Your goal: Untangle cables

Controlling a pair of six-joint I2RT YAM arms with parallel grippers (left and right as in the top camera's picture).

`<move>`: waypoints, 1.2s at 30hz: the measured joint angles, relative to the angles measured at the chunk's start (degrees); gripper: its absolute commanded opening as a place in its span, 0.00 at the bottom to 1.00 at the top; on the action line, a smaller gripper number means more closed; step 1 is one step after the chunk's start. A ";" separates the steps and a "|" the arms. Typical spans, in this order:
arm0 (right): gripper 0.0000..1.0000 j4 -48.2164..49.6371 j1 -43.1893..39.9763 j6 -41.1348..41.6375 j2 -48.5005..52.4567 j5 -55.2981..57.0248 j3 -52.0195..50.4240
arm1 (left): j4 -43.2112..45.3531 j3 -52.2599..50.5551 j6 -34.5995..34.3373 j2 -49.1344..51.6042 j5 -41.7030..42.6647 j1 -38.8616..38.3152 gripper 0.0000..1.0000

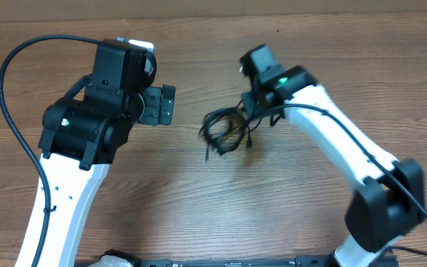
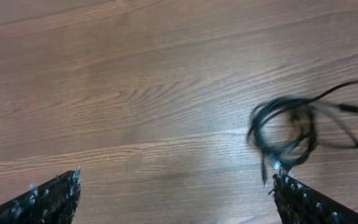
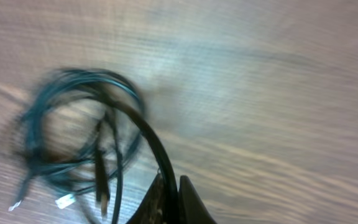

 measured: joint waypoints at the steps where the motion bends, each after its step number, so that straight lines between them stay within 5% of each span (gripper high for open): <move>1: 0.04 -0.81 -0.59 -0.02 -1.14 0.31 1.57 | 0.31 -0.02 0.00 0.00 0.02 0.00 1.00; 12: 0.04 -8.90 -3.56 -0.09 -9.29 2.32 11.96 | 4.04 -0.02 0.04 1.18 9.94 0.00 1.00; 22: 0.04 -15.21 -3.56 -0.07 -9.92 2.49 20.94 | 4.68 -0.02 3.48 14.82 25.57 -1.99 1.00; 36: 0.04 -20.57 -3.56 -0.15 -10.27 1.11 24.87 | 13.60 -0.13 24.06 26.64 43.25 -2.27 0.99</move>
